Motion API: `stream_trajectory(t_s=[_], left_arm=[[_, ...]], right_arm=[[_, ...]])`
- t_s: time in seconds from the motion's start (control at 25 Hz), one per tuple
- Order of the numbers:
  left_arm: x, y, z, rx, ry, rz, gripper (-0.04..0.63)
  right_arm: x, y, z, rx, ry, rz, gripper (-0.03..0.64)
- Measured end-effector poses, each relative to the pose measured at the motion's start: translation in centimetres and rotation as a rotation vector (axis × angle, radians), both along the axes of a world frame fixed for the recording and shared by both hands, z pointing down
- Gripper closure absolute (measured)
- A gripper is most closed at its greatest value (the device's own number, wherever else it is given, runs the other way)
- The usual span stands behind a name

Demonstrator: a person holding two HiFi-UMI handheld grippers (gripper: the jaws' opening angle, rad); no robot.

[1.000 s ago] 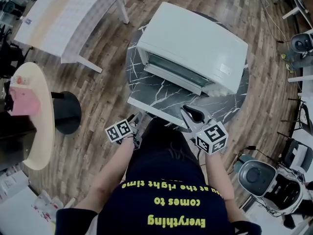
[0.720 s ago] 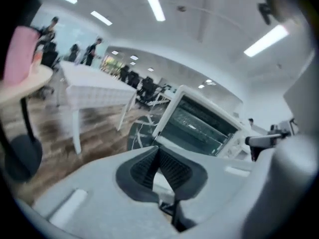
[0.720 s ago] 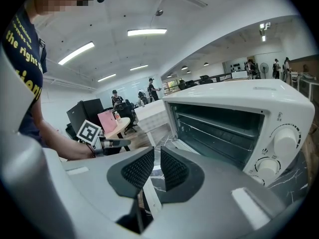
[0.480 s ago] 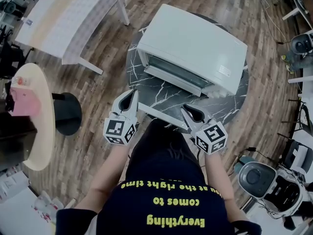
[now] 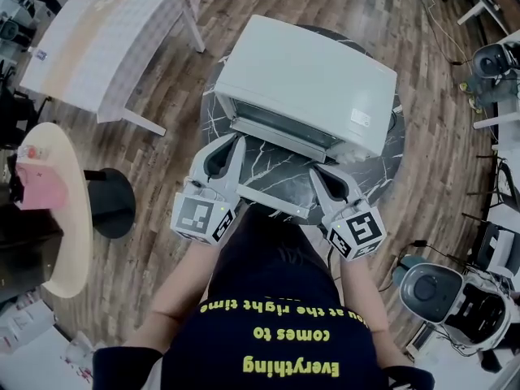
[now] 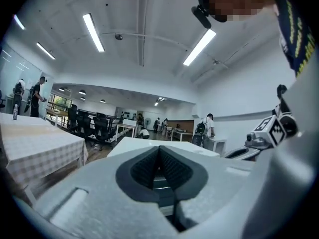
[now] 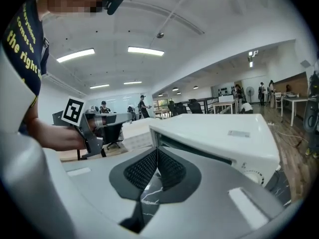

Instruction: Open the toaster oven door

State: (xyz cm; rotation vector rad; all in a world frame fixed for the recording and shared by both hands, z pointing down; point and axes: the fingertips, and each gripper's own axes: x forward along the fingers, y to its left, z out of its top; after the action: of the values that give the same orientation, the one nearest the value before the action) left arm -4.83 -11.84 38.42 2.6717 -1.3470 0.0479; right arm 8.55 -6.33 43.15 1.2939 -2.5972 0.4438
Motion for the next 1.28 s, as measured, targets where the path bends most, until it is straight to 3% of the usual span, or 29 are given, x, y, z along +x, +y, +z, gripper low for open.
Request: stream_trajectory(t_s=[0.28, 0.6, 1.28], left_arm=[[1.7, -0.1, -3.4, 0.082, -0.012, 0.040, 0.595], [1.8, -0.2, -4.6, 0.122, -0.014, 0.040, 0.595], [2.2, 0.1, -4.9, 0.152, -0.034, 0.051, 0.595]], right_arm=[[1.4, -1.4, -5.9, 0.169, 0.002, 0.070, 0.606], [3.1, -2.1, -9.6, 0.276, 0.005, 0.138, 0.606], [3.4, -1.8, -11.6, 0.349, 0.032, 0.183, 0.606]])
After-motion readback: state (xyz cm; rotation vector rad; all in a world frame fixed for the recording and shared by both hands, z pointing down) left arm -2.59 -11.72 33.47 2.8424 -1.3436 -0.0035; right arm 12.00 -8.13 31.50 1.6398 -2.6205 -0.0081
